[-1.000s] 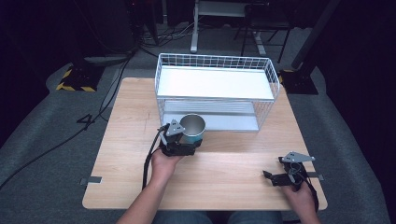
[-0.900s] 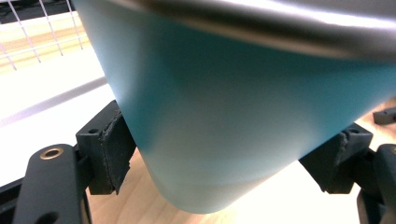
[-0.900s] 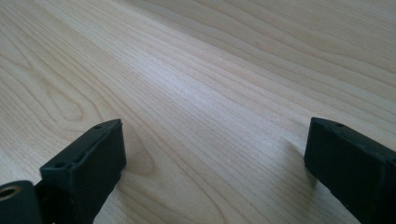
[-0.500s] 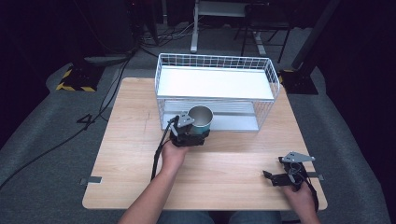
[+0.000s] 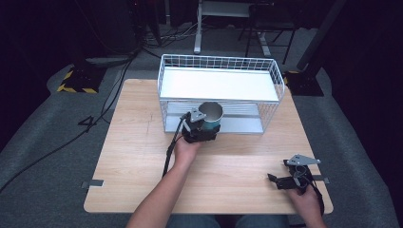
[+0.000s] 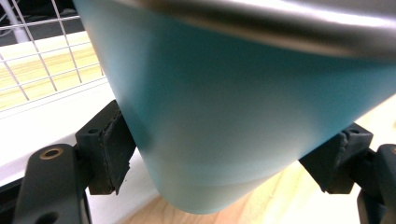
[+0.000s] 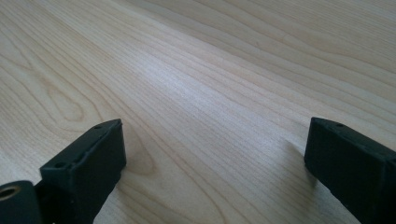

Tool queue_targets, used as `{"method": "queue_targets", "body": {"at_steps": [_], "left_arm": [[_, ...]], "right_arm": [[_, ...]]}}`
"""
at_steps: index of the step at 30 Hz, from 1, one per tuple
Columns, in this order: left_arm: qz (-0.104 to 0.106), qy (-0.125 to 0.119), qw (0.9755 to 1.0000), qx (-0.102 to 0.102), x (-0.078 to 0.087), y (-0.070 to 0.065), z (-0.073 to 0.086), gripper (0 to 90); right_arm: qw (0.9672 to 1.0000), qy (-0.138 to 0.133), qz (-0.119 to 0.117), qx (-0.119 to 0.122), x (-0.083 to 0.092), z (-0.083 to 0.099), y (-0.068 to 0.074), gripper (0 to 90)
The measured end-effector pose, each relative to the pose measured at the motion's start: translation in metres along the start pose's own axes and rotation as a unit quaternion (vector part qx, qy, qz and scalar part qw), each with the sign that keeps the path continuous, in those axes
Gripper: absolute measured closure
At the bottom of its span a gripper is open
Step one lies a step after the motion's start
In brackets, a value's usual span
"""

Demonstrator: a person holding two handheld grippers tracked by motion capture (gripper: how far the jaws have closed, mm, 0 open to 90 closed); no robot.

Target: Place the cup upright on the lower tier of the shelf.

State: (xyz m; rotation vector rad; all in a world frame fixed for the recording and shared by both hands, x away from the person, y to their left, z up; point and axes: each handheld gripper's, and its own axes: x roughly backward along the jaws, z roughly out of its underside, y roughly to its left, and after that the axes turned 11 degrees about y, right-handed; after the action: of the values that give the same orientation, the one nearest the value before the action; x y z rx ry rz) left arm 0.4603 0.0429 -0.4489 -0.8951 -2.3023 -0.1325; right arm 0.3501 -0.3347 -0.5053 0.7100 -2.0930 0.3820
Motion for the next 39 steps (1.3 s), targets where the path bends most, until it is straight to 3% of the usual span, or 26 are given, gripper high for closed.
{"method": "queue_targets", "body": {"at_steps": [16, 19, 33, 39], "left_arm": [[-0.036, -0.014, 0.9987, 0.033, -0.039, 0.003, -0.016, 20.7], [-0.045, -0.016, 0.9984, 0.031, -0.045, 0.004, -0.018, 20.7], [-0.073, -0.006, 0.9968, 0.032, -0.062, 0.009, -0.022, 20.7], [-0.076, -0.013, 0.9959, 0.047, -0.067, 0.015, -0.024, 20.7]], "right_arm": [[1.0, 0.0, 0.0, 0.0, 0.0, 0.0, 0.0, 5.9], [1.0, 0.0, 0.0, 0.0, 0.0, 0.0, 0.0, 5.9], [1.0, -0.001, -0.001, 0.001, 0.0, 0.0, 0.0, 6.3], [1.0, -0.001, -0.002, 0.001, 0.0, 0.0, 0.0, 6.3]]}}
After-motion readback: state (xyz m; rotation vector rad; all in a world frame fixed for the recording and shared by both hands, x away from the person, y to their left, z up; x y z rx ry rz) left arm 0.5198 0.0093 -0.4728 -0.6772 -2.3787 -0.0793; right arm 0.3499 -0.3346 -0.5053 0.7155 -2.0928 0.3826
